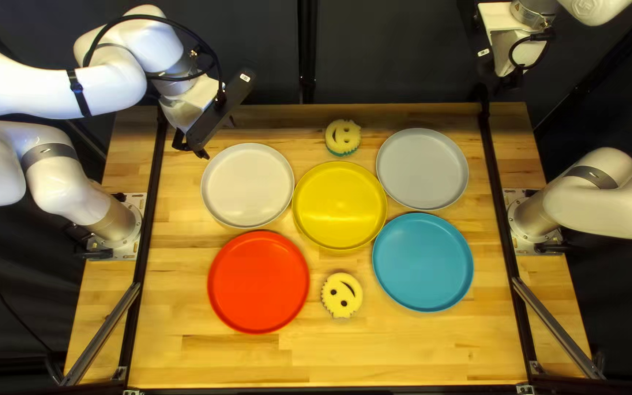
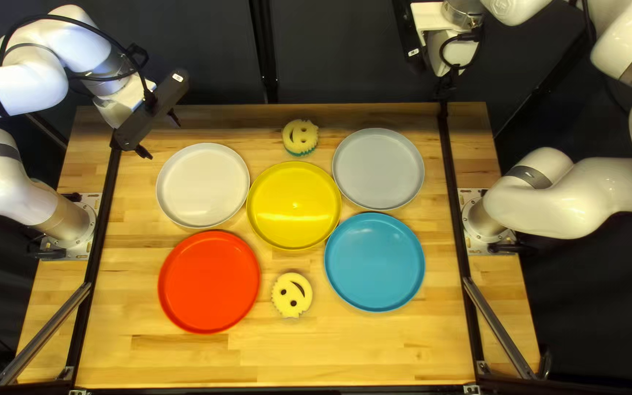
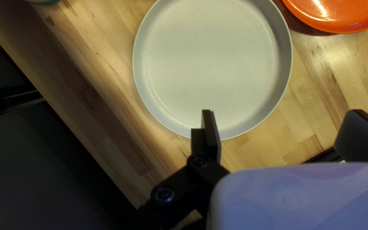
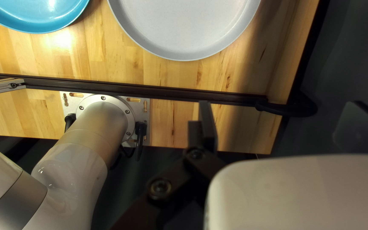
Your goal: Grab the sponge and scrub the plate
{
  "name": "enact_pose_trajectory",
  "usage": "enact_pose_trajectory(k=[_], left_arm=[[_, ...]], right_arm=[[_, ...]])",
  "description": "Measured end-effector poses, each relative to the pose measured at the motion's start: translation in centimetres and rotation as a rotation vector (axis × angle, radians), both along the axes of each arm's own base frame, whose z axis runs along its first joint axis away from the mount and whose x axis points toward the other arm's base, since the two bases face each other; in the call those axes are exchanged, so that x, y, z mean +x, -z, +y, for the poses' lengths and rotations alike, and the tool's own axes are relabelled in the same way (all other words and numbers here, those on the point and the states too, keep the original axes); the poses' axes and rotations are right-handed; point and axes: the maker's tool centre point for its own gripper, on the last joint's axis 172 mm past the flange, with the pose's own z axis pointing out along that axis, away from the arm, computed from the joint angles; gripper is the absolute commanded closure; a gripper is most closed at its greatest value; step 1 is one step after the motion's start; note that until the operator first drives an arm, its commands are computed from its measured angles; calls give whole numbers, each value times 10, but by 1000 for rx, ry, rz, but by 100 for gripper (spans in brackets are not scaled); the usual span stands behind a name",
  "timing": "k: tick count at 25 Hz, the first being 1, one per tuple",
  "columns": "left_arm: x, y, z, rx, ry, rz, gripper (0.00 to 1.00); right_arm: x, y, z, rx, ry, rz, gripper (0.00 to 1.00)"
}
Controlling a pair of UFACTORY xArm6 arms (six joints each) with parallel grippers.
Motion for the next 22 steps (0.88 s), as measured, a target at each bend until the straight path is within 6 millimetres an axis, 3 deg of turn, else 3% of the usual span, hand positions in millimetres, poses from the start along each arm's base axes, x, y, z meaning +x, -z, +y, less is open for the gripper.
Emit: enact_pose_trajectory(k=[4,9,16,22], left_arm=[[1,-1,-2,-3,-1,-4,0],[19,-2,-21,6,23,-21,0],[57,10,-62,19,86,-60,0],[85,33,-102,-7,161,-88,0]], right_arm=[[0,0,0,0,0,0,0],[0,0,0,0,0,0,0],[0,0,0,0,0,0,0],[0,0,0,0,0,0,0]])
